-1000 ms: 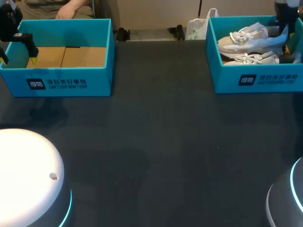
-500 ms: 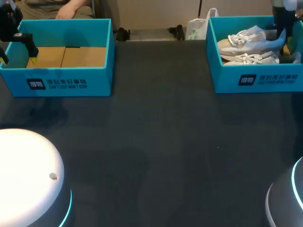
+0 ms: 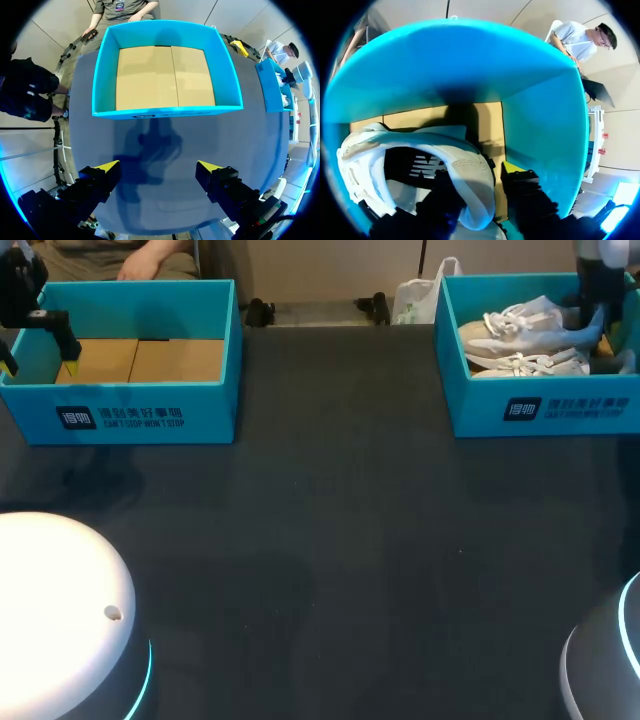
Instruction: Take the shoe out of the shoebox, open the shoe tongue, remove and reinsert the insole, then place the shoe into the shoebox
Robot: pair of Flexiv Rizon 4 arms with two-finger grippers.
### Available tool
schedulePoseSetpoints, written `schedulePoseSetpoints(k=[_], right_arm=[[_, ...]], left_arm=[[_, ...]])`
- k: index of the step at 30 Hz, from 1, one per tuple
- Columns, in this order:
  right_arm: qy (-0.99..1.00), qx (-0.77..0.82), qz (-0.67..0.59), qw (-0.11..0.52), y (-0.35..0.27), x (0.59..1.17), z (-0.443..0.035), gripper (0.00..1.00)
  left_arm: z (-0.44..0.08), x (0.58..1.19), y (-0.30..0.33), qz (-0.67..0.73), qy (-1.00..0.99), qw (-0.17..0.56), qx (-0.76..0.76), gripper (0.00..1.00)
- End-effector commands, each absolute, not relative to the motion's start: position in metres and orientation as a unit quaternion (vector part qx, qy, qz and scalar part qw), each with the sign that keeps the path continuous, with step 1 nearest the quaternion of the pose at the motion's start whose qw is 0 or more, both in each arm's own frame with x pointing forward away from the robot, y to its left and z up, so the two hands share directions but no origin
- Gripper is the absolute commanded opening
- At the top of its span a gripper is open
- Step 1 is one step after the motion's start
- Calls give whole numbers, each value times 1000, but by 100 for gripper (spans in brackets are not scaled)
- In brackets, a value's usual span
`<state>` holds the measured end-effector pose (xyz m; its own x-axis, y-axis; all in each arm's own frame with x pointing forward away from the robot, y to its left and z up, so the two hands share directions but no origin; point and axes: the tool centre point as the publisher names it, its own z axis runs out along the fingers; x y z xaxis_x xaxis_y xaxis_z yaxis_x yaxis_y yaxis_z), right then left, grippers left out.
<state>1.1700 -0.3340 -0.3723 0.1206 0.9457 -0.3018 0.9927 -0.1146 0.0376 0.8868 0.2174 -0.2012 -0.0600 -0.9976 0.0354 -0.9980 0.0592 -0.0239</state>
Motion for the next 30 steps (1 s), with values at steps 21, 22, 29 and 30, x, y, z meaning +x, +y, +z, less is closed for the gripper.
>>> schedulePoseSetpoints(k=[21,22,29,30], right_arm=[[642,760,-23,94,-295,1116,-261,100],[642,761,-18,93,-290,1111,-255,100],[643,761,-2,84,-261,1072,-228,100],[642,763,-1,82,-259,1067,-226,100]], left_arm=[[-201,886,217,20,-728,4,686,100],[-201,886,217,20,-728,4,686,100],[-201,886,217,20,-728,4,686,100],[-201,886,217,20,-728,4,686,100]])
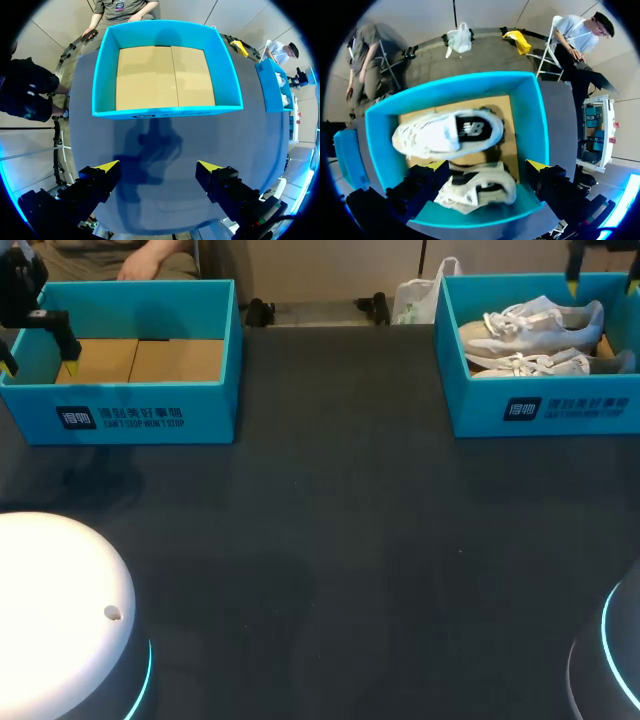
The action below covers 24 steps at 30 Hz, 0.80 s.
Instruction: Take the shoe out of the shoebox, open the shoe tongue, remove and reinsert the insole, then place the shoe into the shoebox
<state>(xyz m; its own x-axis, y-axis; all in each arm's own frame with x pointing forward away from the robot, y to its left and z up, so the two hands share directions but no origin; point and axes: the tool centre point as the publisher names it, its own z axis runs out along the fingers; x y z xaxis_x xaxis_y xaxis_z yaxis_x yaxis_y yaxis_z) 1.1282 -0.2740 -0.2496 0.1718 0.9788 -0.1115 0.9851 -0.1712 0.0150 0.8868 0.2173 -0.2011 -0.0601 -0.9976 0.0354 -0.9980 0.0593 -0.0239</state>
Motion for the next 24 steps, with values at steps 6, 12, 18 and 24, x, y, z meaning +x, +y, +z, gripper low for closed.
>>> schedulePoseSetpoints(k=[6,12,18,24], right_arm=[[638,766,0,77,-249,1042,-209,100],[629,774,-3,75,-241,1021,-198,100],[626,777,-1,72,-238,1016,-196,100],[626,777,-1,72,-238,1016,-196,100]], left_arm=[[-201,886,217,20,-728,4,686,100],[-201,886,217,20,-728,4,686,100],[-201,886,217,20,-728,4,686,100],[-201,886,217,20,-728,4,686,100]])
